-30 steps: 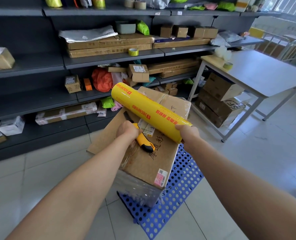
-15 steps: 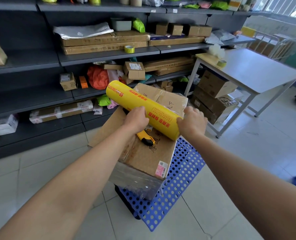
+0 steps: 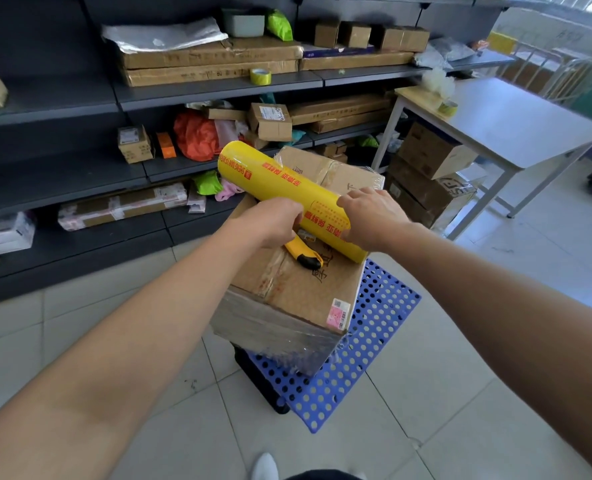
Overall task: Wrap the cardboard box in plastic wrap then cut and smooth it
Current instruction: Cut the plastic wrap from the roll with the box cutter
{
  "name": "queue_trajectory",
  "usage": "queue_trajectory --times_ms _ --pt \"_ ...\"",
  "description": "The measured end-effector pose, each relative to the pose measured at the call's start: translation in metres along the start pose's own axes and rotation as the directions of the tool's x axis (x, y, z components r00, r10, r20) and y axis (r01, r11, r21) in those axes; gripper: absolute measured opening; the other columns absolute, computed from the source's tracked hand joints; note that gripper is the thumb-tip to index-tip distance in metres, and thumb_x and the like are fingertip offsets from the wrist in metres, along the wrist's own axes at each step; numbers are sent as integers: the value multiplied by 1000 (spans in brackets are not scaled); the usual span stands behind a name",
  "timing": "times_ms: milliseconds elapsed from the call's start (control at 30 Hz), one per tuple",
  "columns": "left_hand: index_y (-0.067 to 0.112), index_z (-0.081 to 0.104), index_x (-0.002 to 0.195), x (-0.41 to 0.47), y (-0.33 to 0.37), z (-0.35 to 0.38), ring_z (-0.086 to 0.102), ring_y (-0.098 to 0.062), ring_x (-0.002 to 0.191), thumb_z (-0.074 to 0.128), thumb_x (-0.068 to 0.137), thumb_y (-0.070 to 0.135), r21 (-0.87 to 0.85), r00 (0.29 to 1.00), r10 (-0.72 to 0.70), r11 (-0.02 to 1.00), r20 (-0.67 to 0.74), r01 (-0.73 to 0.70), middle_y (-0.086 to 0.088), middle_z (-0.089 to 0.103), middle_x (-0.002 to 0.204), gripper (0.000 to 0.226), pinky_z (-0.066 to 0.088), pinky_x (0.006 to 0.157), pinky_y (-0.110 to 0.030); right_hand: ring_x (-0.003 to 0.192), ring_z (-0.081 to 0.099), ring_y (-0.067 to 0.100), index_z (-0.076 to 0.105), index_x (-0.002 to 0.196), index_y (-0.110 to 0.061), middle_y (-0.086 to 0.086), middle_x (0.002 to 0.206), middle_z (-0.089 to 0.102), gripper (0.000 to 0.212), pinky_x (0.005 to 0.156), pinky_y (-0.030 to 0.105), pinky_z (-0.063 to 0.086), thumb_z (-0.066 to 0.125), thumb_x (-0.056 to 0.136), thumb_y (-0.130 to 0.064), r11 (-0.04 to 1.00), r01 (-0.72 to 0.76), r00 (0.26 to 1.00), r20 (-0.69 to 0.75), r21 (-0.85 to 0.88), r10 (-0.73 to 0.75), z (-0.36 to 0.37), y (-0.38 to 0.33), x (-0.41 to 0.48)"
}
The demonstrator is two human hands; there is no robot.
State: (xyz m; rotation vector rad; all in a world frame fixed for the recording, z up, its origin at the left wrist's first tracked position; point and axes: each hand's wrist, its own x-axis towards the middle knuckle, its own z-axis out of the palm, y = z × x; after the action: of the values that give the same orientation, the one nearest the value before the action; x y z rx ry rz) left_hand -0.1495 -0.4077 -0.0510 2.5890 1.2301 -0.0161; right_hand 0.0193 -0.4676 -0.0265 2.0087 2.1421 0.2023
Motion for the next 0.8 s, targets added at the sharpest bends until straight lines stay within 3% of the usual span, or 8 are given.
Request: queue_trajectory --times_ms 433,633,800 --pt "13 57 117 -32 0 13 53 -26 106 58 91 18 -3 997 46 999 -67 -46 -8 57 118 27 42 84 -35 126 41 25 46 133 -16 6 133 52 51 105 36 30 57 90 -40 1000 7 1000 16 -14 -6 1 -24 -22" --pt "14 55 118 -61 20 9 51 -25 108 55 93 17 55 991 49 998 -122 -43 -6 55 120 26 35 77 -29 124 43 25 48 130 -15 5 130 53 48 105 36 30 58 90 -41 999 37 999 -30 -30 -38 -4 -30 -56" --pt "11 55 114 -92 50 18 52 -28 107 54 92 16 73 996 62 996 -66 -58 -9 55 118 23 44 87 -40 123 44 26 50 126 -14 7 127 54 42 104 37 30 54 92 -38 999 18 996 -82 29 -16 0 -39 -101"
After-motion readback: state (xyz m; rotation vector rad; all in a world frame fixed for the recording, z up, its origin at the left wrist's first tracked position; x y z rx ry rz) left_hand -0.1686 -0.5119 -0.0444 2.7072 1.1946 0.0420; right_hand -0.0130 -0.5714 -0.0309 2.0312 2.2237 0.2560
